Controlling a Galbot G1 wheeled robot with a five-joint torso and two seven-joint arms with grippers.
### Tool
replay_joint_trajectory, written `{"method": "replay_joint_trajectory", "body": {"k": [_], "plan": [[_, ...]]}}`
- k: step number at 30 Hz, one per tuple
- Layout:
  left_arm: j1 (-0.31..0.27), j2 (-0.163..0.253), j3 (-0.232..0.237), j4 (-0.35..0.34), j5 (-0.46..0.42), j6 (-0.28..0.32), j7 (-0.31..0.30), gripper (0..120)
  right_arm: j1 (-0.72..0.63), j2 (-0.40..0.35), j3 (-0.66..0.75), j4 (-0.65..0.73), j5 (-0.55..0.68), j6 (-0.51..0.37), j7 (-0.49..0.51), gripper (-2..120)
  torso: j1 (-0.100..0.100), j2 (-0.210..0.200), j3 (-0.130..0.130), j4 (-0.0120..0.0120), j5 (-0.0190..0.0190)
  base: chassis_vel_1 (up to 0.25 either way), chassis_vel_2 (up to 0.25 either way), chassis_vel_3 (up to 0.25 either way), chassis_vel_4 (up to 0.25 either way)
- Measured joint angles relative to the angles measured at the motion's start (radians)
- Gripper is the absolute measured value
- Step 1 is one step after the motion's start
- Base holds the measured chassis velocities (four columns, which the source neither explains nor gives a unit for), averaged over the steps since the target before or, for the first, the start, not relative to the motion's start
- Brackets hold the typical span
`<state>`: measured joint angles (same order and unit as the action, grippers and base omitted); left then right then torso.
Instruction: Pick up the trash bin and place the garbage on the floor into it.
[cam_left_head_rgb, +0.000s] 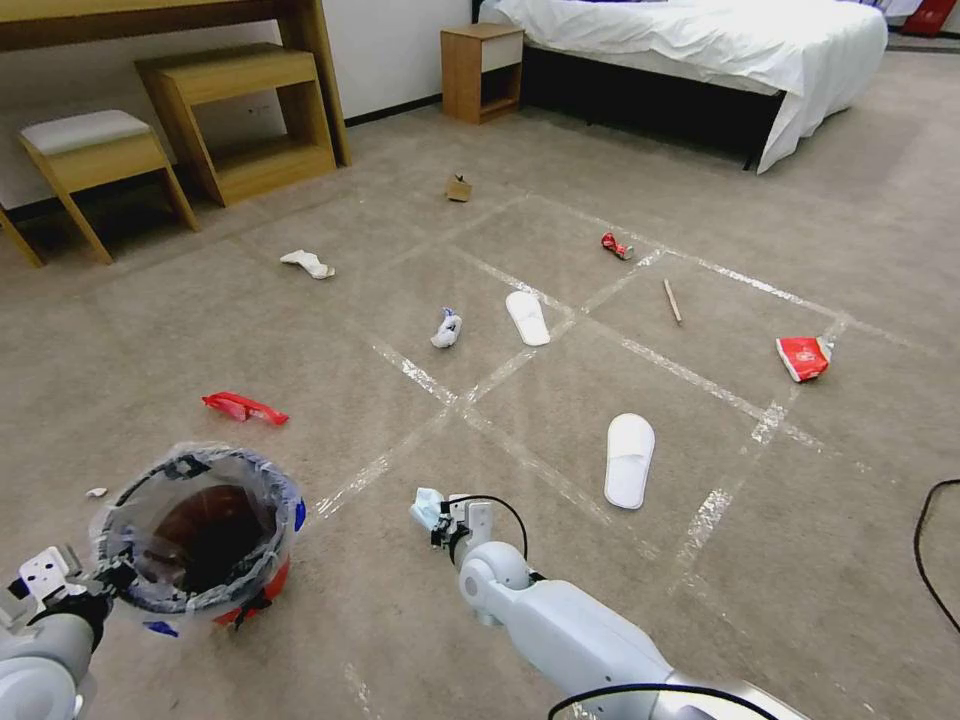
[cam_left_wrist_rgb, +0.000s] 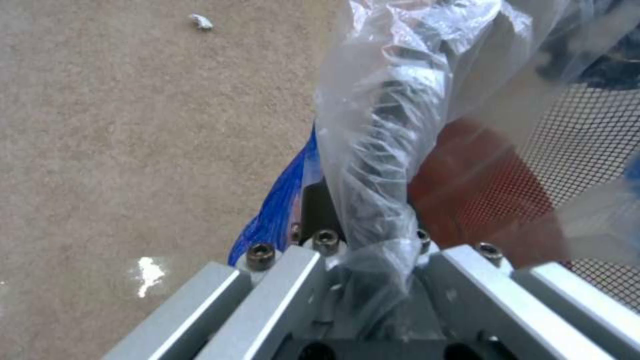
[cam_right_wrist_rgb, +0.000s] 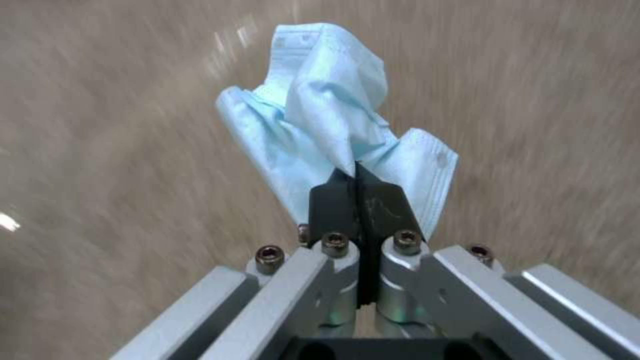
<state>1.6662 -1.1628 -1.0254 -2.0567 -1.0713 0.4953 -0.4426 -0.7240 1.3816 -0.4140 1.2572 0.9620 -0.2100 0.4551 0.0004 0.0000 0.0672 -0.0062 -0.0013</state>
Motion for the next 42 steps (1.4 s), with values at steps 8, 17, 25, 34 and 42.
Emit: {"method": "replay_joint_trajectory", "body": {"k": [8, 17, 25, 34, 42], "plan": [[-0.016, 0.007, 0.015, -0.019, -0.02, 0.012, -0.004, 1, -0.052, -0.13, 0.107, 0.288, 0.037, 0.115, -0.106, 0, 0.0, 0.0, 0.0, 0.0, 0.0001, 0.0, 0.0, 0.0, 0.0], [-0.03, 0.015, 0.03, -0.046, -0.045, 0.031, -0.016, 1, -0.086, -0.368, 0.144, 0.57, 0.083, 0.344, -0.368, 0, 0.0, 0.0, 0.0, -0.0002, 0.0001, 0.0, 0.0, 0.0, 0.0], [-0.039, 0.028, 0.036, -0.082, -0.074, 0.061, -0.037, 1, -0.009, -0.47, 0.046, 0.726, 0.085, 0.394, -0.464, 0, 0.0, 0.0, 0.0, 0.0, 0.0001, 0.0, 0.0, 0.0, 0.0], [-0.065, 0.032, 0.056, -0.112, -0.103, 0.086, -0.055, 1, 0.173, -0.498, -0.1, 0.83, 0.142, 0.363, -0.454, 0, 0.0, 0.0, 0.0, 0.0001, 0.0, 0.0, 0.0, 0.0, 0.0], [-0.073, 0.02, 0.063, -0.118, -0.102, 0.093, -0.058, 1, 0.293, -0.487, -0.242, 0.853, 0.193, 0.297, -0.391, 0, 0.0, 0.0, 0.0, 0.0001, -0.0002, 0.0, 0.0, 0.0, 0.0]]}}
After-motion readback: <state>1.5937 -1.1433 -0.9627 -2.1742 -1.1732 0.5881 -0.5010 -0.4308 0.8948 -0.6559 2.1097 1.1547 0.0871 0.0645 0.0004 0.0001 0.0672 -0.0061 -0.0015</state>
